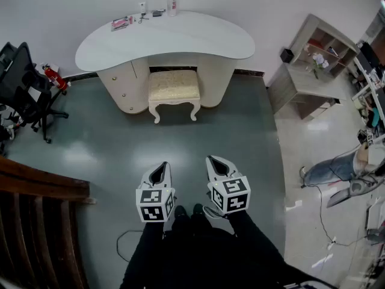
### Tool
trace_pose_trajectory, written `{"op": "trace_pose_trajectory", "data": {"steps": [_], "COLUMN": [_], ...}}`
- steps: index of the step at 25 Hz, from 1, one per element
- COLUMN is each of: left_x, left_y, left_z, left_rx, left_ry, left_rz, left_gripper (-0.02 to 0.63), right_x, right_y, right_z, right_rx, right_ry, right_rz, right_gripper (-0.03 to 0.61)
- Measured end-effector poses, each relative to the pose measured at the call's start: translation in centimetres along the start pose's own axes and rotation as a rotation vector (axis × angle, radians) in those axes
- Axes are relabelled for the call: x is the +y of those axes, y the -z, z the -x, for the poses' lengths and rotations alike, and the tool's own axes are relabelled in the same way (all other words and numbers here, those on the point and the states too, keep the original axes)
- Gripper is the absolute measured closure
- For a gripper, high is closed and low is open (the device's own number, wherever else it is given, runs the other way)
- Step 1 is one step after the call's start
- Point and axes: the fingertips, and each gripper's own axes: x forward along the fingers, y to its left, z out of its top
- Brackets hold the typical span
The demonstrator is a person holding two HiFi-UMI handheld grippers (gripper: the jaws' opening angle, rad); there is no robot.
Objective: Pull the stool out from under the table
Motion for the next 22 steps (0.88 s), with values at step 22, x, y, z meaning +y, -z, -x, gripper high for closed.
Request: {"op": "trace_pose_trajectory", "data": {"steps": [22], "left_x": [-0.3], "left_y": [-0.8], "left_z": [0.3], "left_rx": [-0.053], "left_ry": [-0.051], "left_rz": [0.051], "left_gripper": [0.606], "right_x": [-3.0], "right_y": [0.1], "right_z": [1.6], "right_rx": [-0.024], "right_ry": [0.013], "right_rz": [-0.010], "right_gripper": [0.574]}}
